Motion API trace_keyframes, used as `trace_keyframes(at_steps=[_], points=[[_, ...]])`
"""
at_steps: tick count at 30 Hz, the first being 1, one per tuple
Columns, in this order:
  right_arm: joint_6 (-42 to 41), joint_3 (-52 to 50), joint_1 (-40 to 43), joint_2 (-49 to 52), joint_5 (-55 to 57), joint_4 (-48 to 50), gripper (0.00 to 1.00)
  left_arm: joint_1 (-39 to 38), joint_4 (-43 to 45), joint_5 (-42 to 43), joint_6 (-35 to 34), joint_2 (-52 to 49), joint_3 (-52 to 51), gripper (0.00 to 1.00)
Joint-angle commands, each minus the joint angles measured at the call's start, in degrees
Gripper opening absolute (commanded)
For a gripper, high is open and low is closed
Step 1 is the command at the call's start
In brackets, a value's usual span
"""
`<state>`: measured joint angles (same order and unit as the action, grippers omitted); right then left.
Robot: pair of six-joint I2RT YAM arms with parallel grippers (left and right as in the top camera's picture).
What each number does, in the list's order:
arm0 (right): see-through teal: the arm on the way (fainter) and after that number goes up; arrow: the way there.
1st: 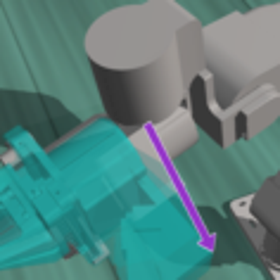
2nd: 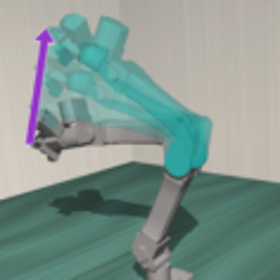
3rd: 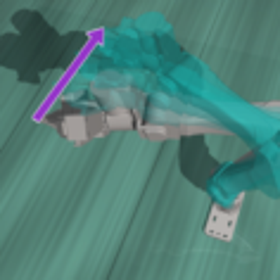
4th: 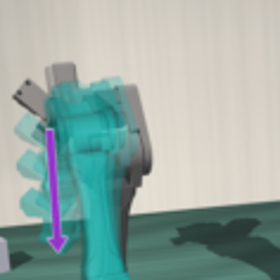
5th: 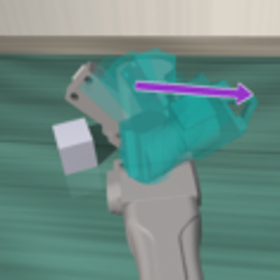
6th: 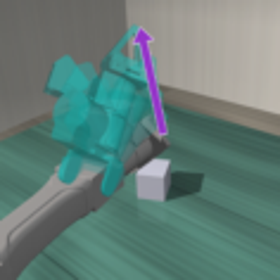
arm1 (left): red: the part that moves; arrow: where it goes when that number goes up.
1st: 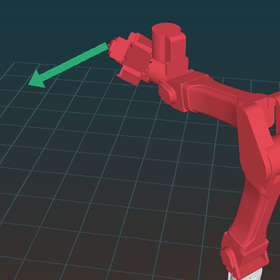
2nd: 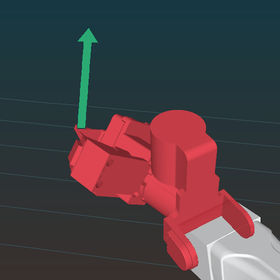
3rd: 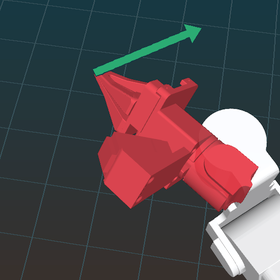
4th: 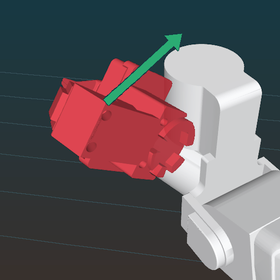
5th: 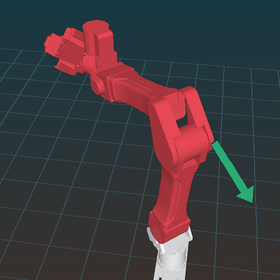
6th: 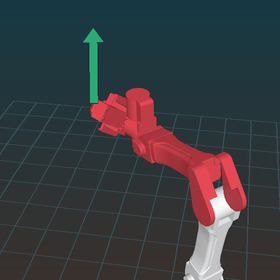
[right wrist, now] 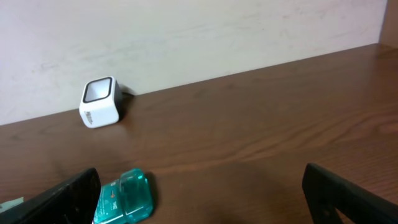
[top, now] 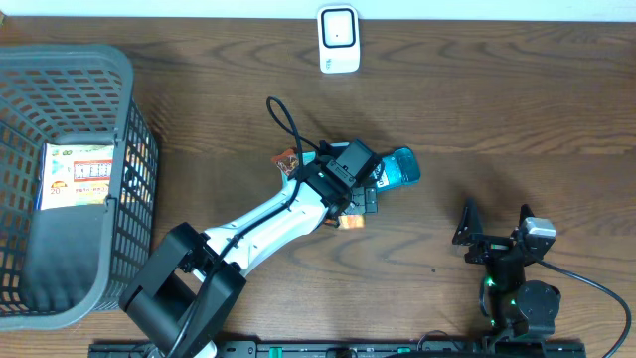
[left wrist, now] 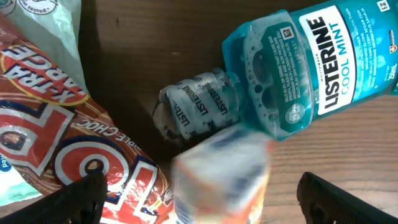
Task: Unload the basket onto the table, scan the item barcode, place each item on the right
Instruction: 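Carry the Kleenex pack to the table beside the chocolate bar and release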
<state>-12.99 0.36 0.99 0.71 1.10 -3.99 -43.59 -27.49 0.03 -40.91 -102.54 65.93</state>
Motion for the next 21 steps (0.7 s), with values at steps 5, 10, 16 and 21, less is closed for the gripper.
trace_keyframes(at_steps=[5, 10, 16, 21], points=[[-0.07, -0.04, 0.09, -0.33, 0.26, -0.15, 0.99, 0.17, -1.57, 0.55, 0.04, 7.06, 0.0, 0.98], [-0.07, -0.04, 0.09, -0.33, 0.26, -0.15, 0.99, 0.2, -3.02, 0.24, 4.5, 15.45, -0.02, 0.98], [-0.04, -0.04, 0.09, -0.33, 0.26, -0.15, 0.99, 0.2, -7.8, -7.98, 5.31, 22.73, -0.02, 0.98], [-0.07, -0.04, 0.09, -0.33, 0.26, -0.15, 0.99, 1.73, -10.01, -14.75, 8.81, 30.42, 0.22, 0.98]])
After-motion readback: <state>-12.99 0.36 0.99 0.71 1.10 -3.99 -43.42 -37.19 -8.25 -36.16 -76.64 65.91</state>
